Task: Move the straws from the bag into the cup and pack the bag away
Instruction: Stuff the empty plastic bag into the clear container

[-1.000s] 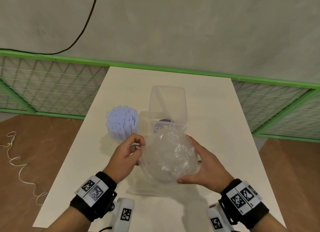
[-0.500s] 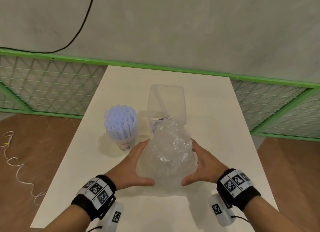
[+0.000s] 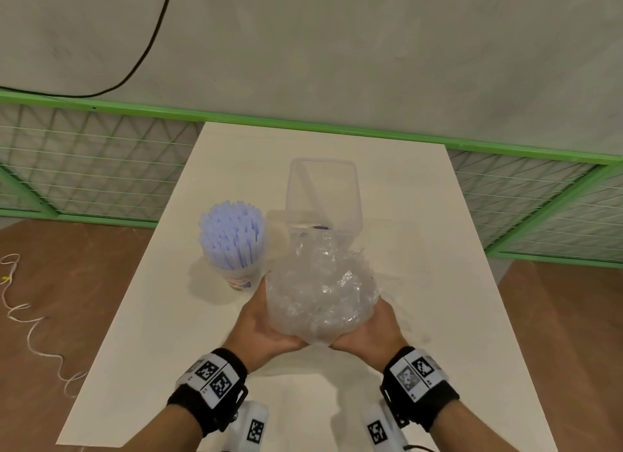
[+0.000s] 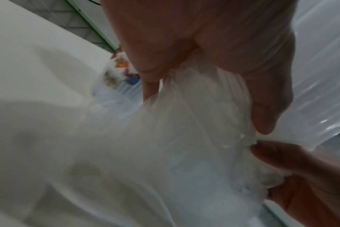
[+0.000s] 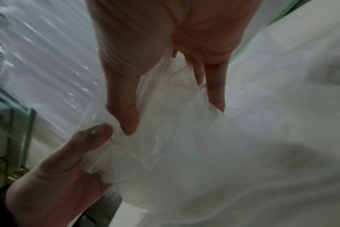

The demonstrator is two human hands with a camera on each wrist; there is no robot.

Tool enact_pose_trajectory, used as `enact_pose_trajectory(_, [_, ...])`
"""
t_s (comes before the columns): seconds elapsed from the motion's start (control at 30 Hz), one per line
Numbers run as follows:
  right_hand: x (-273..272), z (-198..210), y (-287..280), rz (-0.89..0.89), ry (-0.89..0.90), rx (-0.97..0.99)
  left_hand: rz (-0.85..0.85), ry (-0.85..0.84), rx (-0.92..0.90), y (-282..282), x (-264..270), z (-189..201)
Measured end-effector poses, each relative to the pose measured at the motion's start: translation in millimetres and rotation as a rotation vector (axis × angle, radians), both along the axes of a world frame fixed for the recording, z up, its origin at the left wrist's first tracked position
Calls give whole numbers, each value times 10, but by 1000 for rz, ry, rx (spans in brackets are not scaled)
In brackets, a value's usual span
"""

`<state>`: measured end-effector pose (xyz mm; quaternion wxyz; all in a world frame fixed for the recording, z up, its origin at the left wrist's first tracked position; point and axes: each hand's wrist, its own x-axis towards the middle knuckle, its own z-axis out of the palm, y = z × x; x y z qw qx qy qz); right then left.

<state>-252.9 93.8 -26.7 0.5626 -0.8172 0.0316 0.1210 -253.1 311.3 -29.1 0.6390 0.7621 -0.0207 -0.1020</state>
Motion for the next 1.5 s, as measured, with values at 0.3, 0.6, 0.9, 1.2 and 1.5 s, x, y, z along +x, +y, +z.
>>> enact_pose_trajectory(0.3, [5,64,8,184,33,-56,-12,113,89,38,25,-132])
enact_pose_trajectory(0.6, [-3,798,-271,271,-242,-168,-11,117,59,98,20,-289])
enact_pose_trajectory(0.9, [211,908,-283,395,-342,-269,-19,136,70,107,37,-318])
enact_pose_trajectory(1.2, [325,840,-272,526,-560,-271,-43,191,114,115,39,-378])
enact_pose_trajectory(1.5, [318,667,-310,541,-652,-332,1,252,-31,100,30,-326])
